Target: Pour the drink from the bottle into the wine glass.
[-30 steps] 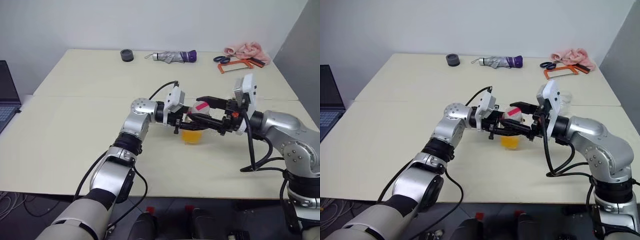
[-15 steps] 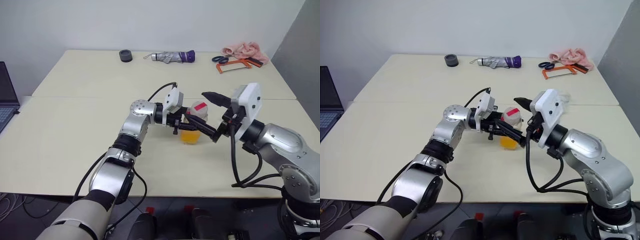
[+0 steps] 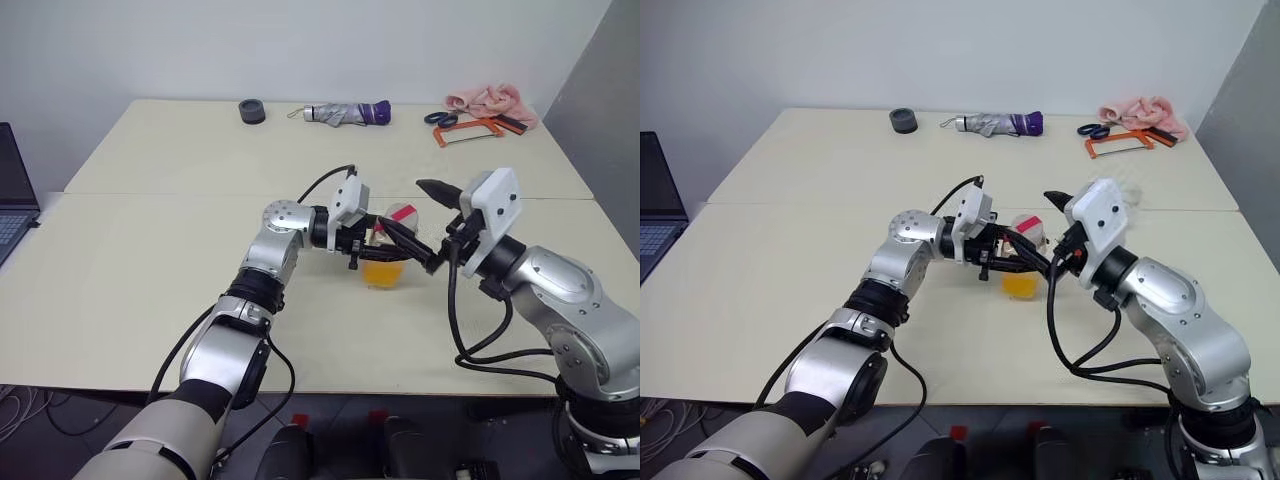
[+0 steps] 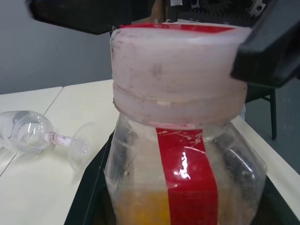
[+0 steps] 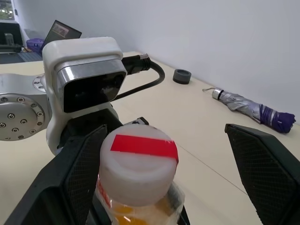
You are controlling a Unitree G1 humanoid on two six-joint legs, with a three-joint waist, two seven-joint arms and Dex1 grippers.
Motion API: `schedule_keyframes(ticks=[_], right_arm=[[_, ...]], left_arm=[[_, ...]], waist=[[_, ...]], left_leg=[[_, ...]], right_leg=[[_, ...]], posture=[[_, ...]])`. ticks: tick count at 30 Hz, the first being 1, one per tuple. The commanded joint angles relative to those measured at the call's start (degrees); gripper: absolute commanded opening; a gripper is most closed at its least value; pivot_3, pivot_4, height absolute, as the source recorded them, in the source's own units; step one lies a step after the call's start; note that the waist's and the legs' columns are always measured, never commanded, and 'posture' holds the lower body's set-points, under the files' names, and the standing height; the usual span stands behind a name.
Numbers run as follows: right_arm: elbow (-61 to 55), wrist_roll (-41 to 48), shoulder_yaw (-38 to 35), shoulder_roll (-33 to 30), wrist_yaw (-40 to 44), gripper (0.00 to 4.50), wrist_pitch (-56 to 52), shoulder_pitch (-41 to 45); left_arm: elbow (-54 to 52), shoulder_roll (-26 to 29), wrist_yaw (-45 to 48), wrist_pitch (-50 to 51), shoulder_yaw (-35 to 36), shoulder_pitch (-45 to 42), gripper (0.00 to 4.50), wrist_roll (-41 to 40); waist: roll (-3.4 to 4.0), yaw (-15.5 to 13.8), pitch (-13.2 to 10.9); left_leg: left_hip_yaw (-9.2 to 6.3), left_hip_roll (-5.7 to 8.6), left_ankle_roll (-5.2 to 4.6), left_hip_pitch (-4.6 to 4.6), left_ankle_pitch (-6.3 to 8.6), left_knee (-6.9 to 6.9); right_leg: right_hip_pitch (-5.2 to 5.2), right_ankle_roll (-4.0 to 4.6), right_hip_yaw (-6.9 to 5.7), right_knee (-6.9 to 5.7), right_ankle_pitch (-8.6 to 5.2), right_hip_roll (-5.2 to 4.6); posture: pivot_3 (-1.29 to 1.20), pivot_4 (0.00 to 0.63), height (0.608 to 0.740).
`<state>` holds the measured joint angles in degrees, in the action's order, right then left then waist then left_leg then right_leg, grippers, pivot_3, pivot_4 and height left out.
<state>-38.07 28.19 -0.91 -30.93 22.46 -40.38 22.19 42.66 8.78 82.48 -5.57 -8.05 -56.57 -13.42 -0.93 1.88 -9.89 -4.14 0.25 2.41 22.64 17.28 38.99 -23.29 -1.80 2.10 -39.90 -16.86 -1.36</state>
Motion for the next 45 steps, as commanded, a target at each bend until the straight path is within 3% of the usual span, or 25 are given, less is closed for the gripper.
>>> schedule_keyframes(ticks=[1, 10, 19, 30, 39, 45], right_arm=[[-0.6, -1.1, -4.8, -1.2, -1.2, 4.30, 0.5, -1.8], [-4.3, 4.1, -9.1, -2.4, 0.5, 4.30, -1.4, -5.8], [-7.5, 12.4, -10.5, -6.0, 2.9, 4.30, -5.5, -4.5], [-2.9, 3.4, 1.1, 0.2, -3.1, 4.30, -2.7, 3.8], [-2.1, 1.6, 0.2, 1.0, -2.4, 4.30, -1.5, 2.7], [-2.8, 5.9, -1.4, 1.5, -1.3, 4.30, -3.7, 1.9]], left_arm=[[-1.5, 0.3, 0.3, -0.9, 1.2, -0.9, 1.77, -1.1], [-1.4, 0.7, 0.0, -0.9, 1.1, -0.7, 1.77, -1.0], [-0.9, 0.9, 0.0, -0.8, 1.4, -1.2, 1.76, -0.9], [-1.4, 0.7, 0.1, -0.2, 1.4, -1.5, 1.76, -1.1], [-1.5, 1.0, 0.6, 1.3, 1.9, -1.9, 1.76, -1.6], [-0.8, 1.2, 1.2, 2.0, 2.4, -2.3, 1.76, -1.6]], waist=[[0.00, 0.0, 0.0], [0.00, 0.0, 0.0], [0.00, 0.0, 0.0], [0.00, 0.0, 0.0], [0.00, 0.0, 0.0], [0.00, 0.0, 0.0]], left_leg=[[0.00, 0.00, -0.01, 0.00, 0.00, 0.00], [0.00, 0.00, -0.01, 0.00, 0.00, 0.00], [0.01, 0.00, -0.02, 0.00, 0.00, 0.00], [-0.01, 0.02, -0.01, 0.00, -0.01, 0.00], [-0.01, 0.01, -0.02, 0.00, -0.01, 0.00], [-0.01, 0.01, -0.02, 0.00, -0.01, 0.00]], right_leg=[[0.00, 0.00, 0.00, 0.00, 0.00, 0.00], [0.00, 0.00, 0.00, -0.01, 0.00, 0.00], [0.00, 0.00, 0.01, 0.00, 0.00, 0.01], [0.00, 0.00, 0.01, -0.01, 0.00, 0.00], [0.00, 0.00, 0.00, 0.00, 0.00, 0.00], [0.00, 0.00, 0.00, -0.01, 0.00, 0.00]], posture=[[0.00, 0.150, 0.740], [0.00, 0.150, 0.740], [0.00, 0.150, 0.740], [0.00, 0.150, 0.740], [0.00, 0.150, 0.740], [0.00, 0.150, 0.740]])
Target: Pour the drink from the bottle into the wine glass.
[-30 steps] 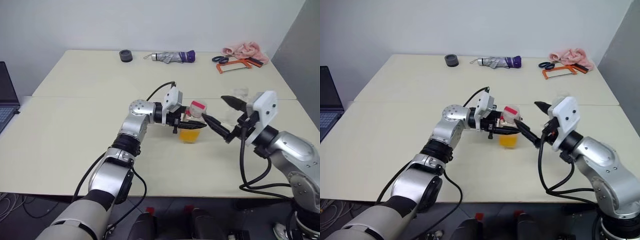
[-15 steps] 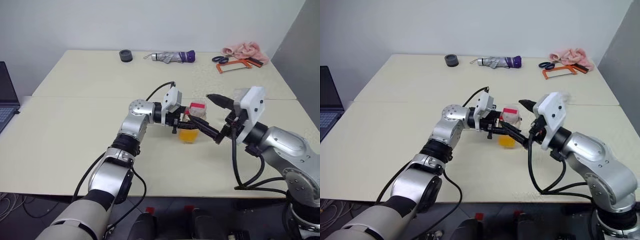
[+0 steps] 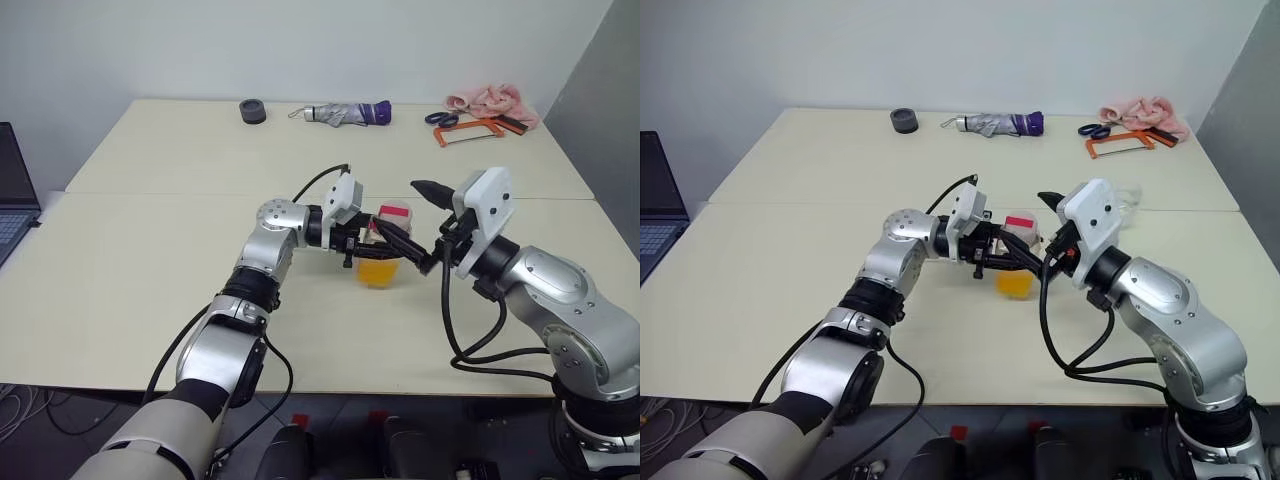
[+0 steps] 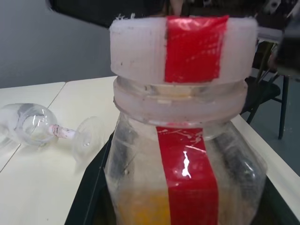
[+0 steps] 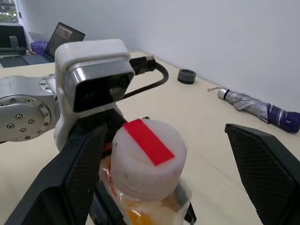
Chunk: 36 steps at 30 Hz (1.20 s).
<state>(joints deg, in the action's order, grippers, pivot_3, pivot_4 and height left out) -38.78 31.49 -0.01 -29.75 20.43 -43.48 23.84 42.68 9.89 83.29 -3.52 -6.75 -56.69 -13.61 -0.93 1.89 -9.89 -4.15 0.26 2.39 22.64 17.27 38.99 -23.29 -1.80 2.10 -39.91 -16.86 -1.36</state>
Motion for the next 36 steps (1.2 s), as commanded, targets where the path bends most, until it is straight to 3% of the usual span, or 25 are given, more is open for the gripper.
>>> schedule_keyframes(ticks=[1, 36], right_arm=[[-2.2, 3.4, -2.6, 0.3, 0.9, 4.30, -1.1, 0.1], [0.5, 10.3, -5.2, -2.2, 3.2, 4.30, -4.2, 2.0]], left_arm=[[-0.7, 0.1, 0.4, 0.0, 1.2, -2.3, 1.76, -1.4], [-1.4, -0.3, 0.8, -1.0, 0.7, -2.1, 1.76, -1.2]], waist=[[0.00, 0.0, 0.0], [0.00, 0.0, 0.0]], left_leg=[[0.00, 0.00, 0.00, 0.00, 0.00, 0.00], [0.00, 0.00, -0.01, 0.00, 0.00, 0.00]], right_leg=[[0.00, 0.00, 0.00, 0.00, 0.00, 0.00], [0.00, 0.00, 0.00, 0.00, 0.00, 0.00]], posture=[[0.00, 0.150, 0.740], [0.00, 0.150, 0.740]])
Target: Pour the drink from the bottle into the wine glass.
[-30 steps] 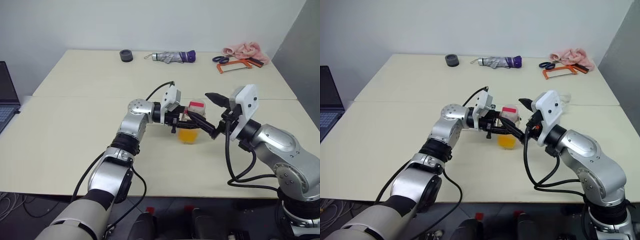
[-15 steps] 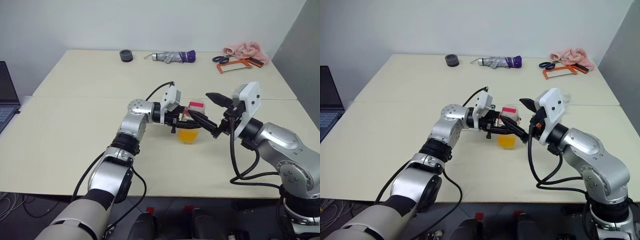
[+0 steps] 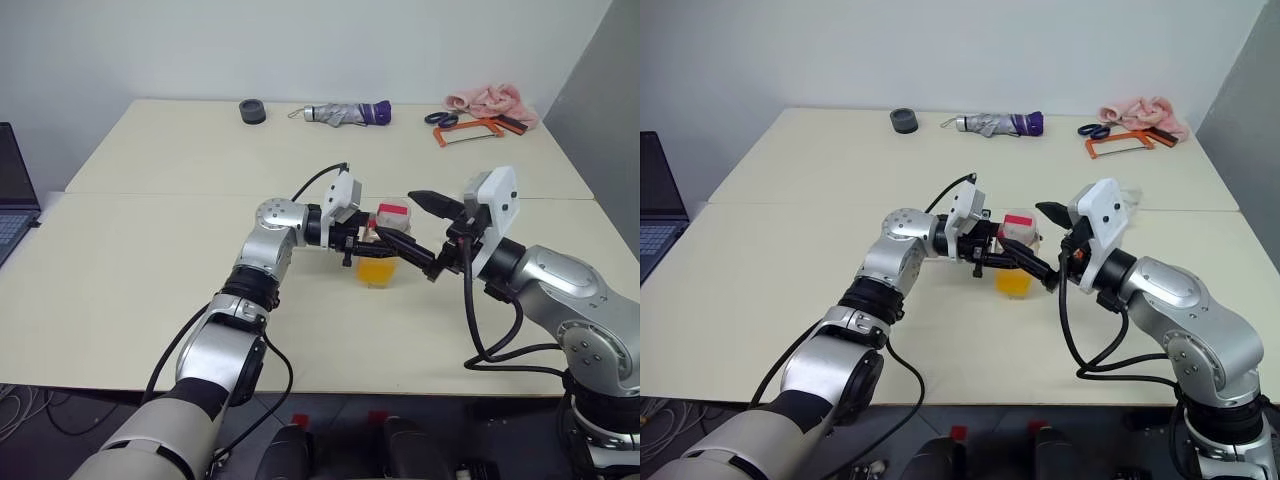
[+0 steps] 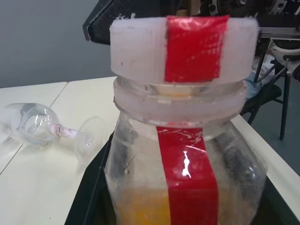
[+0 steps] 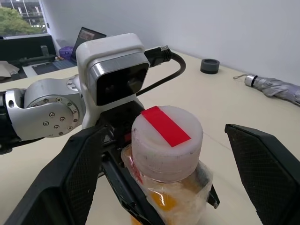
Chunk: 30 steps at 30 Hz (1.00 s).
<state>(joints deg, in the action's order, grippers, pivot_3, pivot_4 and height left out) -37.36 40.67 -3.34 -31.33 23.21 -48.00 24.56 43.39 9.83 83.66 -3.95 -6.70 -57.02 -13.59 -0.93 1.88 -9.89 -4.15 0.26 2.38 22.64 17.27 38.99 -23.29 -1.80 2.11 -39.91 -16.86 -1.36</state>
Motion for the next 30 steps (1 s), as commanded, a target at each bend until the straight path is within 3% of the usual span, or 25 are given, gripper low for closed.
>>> schedule_keyframes(ticks=[1, 15, 23, 27, 30], right_arm=[[-0.7, 1.2, -1.8, -0.7, 0.6, 4.30, 0.2, 1.4], [1.7, 0.9, -1.6, -0.5, 1.3, 4.30, 0.8, 2.9], [1.4, 1.3, -1.2, -0.6, 2.3, 1.84, 1.1, 3.2], [0.2, -0.7, 0.0, -1.6, 3.2, 1.83, 2.6, 2.8], [-1.6, -11.3, 5.2, -5.8, 5.4, 1.83, 10.8, 2.0]], left_arm=[[-2.1, -0.2, 0.5, -0.6, 0.7, -1.7, 1.76, -1.2], [-2.3, -0.3, 0.8, -0.6, 0.7, -1.4, 1.76, -1.2], [-2.1, -0.3, 0.7, -0.6, 0.8, -1.5, 1.76, -1.2], [-2.2, -0.3, 0.6, -0.6, 0.8, -1.4, 1.76, -1.2], [-2.3, -0.3, 0.6, -0.5, 0.8, -1.3, 1.76, -1.2]], waist=[[0.00, 0.0, 0.0], [0.00, 0.0, 0.0], [0.00, 0.0, 0.0], [0.00, 0.0, 0.0], [0.00, 0.0, 0.0]], left_leg=[[0.00, 0.00, 0.00, 0.00, 0.00, 0.00], [0.00, 0.00, 0.00, 0.00, 0.00, 0.00], [0.00, 0.00, 0.00, 0.00, 0.00, 0.00], [0.00, 0.00, 0.00, 0.00, 0.00, 0.00], [0.01, 0.01, 0.00, 0.00, 0.00, 0.00]], right_leg=[[0.00, 0.00, 0.00, 0.00, 0.00, 0.00], [0.00, 0.00, 0.00, 0.00, 0.00, 0.00], [0.00, 0.00, 0.00, 0.00, 0.00, 0.00], [0.00, 0.00, -0.01, 0.00, 0.00, 0.00], [0.00, 0.00, 0.00, 0.01, 0.00, 0.00]], posture=[[0.00, 0.150, 0.740], [0.00, 0.150, 0.740], [0.00, 0.150, 0.740], [0.00, 0.150, 0.740], [0.00, 0.150, 0.740]])
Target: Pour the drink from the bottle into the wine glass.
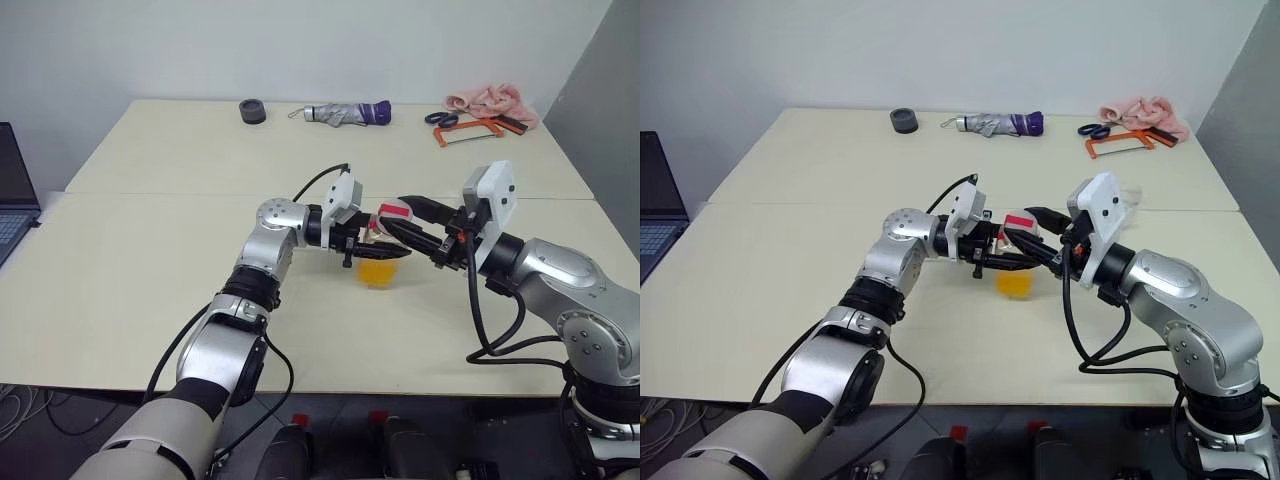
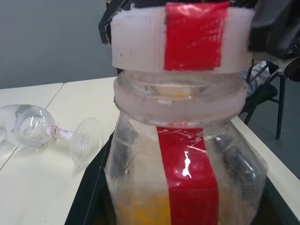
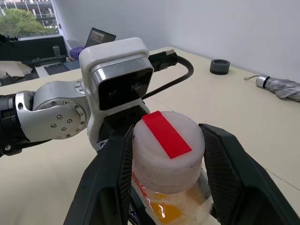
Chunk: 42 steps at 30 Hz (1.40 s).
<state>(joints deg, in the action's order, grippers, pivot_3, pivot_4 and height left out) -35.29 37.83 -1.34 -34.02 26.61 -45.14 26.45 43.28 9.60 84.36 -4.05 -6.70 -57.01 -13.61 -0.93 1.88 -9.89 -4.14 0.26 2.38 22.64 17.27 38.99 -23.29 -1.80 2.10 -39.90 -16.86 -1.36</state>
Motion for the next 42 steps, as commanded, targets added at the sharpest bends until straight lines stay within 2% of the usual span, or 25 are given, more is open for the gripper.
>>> schedule_keyframes(ticks=[1, 4, 8, 11, 13, 15, 17, 20, 23, 25, 29, 33, 38, 39, 42], right_arm=[[-3.8, -12.1, 5.0, -4.5, 2.8, 1.83, 11.1, -0.3], [-3.2, -15.6, 5.9, -4.2, 3.2, 1.76, 16.0, -1.4], [-3.8, -9.5, 0.6, 0.3, 1.7, 1.74, 14.1, -2.8], [-4.5, -0.5, -7.2, 1.9, -1.1, 1.74, 7.9, -4.1], [-3.9, 4.9, -14.1, 0.5, -1.7, 1.74, 4.2, -7.6], [-3.1, 5.4, -19.3, -1.9, -0.1, 1.74, 3.2, -14.0], [-1.5, 0.9, -21.1, -4.2, 1.9, 1.74, 5.3, -22.2], [5.0, -10.7, -17.4, -4.8, -0.2, 1.74, 12.0, -31.5], [13.5, -19.6, -14.1, -1.8, -5.3, 1.74, 18.7, -33.4], [17.8, -21.2, -14.0, 1.5, -7.4, 1.74, 21.1, -33.0], [19.0, -19.4, -15.4, 3.7, -4.9, 3.03, 22.4, -33.0], [16.9, -16.1, -18.1, 1.8, -1.0, 4.45, 21.2, -33.8], [11.6, -16.4, -18.5, -4.7, 5.3, 4.50, 22.1, -34.7], [9.4, -14.5, -17.9, -5.2, 6.0, 4.50, 20.5, -33.0], [2.2, -8.8, -9.0, -5.6, 8.4, 4.50, 13.2, -21.5]], left_arm=[[-2.3, 0.0, -0.1, -0.3, 0.8, -1.3, 1.76, -1.2], [-2.5, 0.0, -0.2, -0.2, 0.8, -1.1, 1.73, -1.2], [-2.7, 0.0, -0.5, 0.2, 0.9, -0.9, 1.73, -1.3], [-3.2, 0.2, -0.8, 0.6, 1.1, -0.6, 1.73, -1.5], [-3.5, 0.6, -1.1, 0.9, 1.4, -0.4, 1.73, -1.6], [-3.7, 1.0, -1.6, 1.4, 1.9, -0.3, 1.73, -1.9], [-4.0, 1.5, -2.0, 1.6, 2.2, -0.2, 1.73, -2.1], [-3.6, 2.4, -3.4, 1.7, 3.4, -0.9, 1.73, -2.5], [-3.1, 3.2, -4.6, 2.0, 4.5, -1.5, 1.73, -2.8], [-3.1, 4.0, -4.9, 2.0, 4.7, -1.4, 1.73, -2.7], [-4.0, 5.1, -5.9, 2.7, 5.0, -1.0, 1.73, -3.1], [-4.2, 6.2, -8.7, 3.4, 6.5, -0.8, 1.73, -3.3], [-4.5, 8.9, -15.8, 1.4, 8.1, 0.5, 1.73, -1.2], [-4.5, 9.1, -18.2, 1.5, 8.8, 0.7, 1.73, -1.0], [-2.8, 10.3, -31.6, 0.3, 12.0, 0.9, 1.72, 1.5]], waist=[[0.00, 0.0, 0.0], [-0.01, 0.0, 0.0], [-0.01, 0.0, 0.0], [-0.01, -0.1, 0.0], [-0.01, -0.2, 0.0], [-0.01, -0.6, 0.0], [0.00, -0.5, 0.0], [-0.01, -0.4, 0.0], [0.00, 0.3, 0.0], [0.03, 0.5, 0.0], [0.05, 0.6, 0.0], [0.05, 0.3, 0.0], [0.04, 0.1, 0.0], [0.04, 0.1, 0.0], [0.05, 1.0, 0.0]], left_leg=[[0.00, 0.00, 0.00, 0.00, 0.00, 0.00], [0.00, 0.00, 0.00, 0.00, 0.00, 0.00], [0.00, -0.01, 0.01, -0.01, -0.01, 0.01], [-0.01, 0.00, 0.05, 0.00, -0.03, 0.01], [-0.02, -0.01, 0.05, 0.01, -0.03, 0.01], [-0.10, 0.01, 0.01, 0.06, -0.01, 0.01], [-0.04, 0.03, 0.00, 0.08, 0.00, 0.00], [0.00, 0.04, -0.01, 0.06, 0.00, 0.00], [0.16, 0.05, -0.06, -0.10, -0.02, 0.00], [0.23, 0.01, -0.09, -0.22, -0.05, -0.02], [0.20, -0.07, -0.12, -0.25, -0.07, -0.05], [0.18, -0.02, -0.12, -0.22, -0.07, -0.04], [0.17, 0.00, -0.12, -0.21, -0.07, -0.03], [0.16, -0.02, -0.12, -0.21, -0.07, -0.03], [0.15, -0.08, -0.12, -0.26, -0.07, -0.02]], right_leg=[[0.00, 0.00, 0.00, 0.00, 0.00, 0.01], [0.00, -0.01, -0.02, 0.01, -0.01, 0.02], [0.00, -0.01, 0.00, -0.01, 0.00, 0.02], [0.00, 0.00, 0.00, -0.01, 0.00, -0.02], [0.00, 0.00, 0.00, -0.01, 0.00, -0.03], [0.05, 0.00, -0.07, 0.05, 0.00, -0.04], [0.04, 0.00, -0.02, 0.06, 0.00, -0.04], [0.04, -0.01, -0.01, 0.04, 0.00, -0.02], [0.05, -0.02, 0.21, -0.08, -0.01, 0.00], [0.05, -0.02, 0.31, -0.15, -0.01, 0.04], [0.05, -0.02, 0.29, -0.18, -0.01, 0.15], [0.07, -0.02, 0.27, -0.16, -0.01, 0.08], [0.07, -0.02, 0.27, -0.13, -0.01, 0.06], [0.07, -0.02, 0.26, -0.13, -0.01, 0.07], [0.09, -0.02, 0.27, -0.15, 0.00, 0.10]], posture=[[0.00, 0.150, 0.740], [0.00, 0.150, 0.740], [0.00, 0.150, 0.740], [0.00, 0.150, 0.740], [0.00, 0.150, 0.740], [0.00, 0.150, 0.740], [0.00, 0.150, 0.740], [0.00, 0.150, 0.740], [0.00, 0.150, 0.740], [0.00, 0.150, 0.740], [0.00, 0.150, 0.740], [0.00, 0.150, 0.740], [0.00, 0.150, 0.740], [0.00, 0.150, 0.740], [0.00, 0.150, 0.740]])
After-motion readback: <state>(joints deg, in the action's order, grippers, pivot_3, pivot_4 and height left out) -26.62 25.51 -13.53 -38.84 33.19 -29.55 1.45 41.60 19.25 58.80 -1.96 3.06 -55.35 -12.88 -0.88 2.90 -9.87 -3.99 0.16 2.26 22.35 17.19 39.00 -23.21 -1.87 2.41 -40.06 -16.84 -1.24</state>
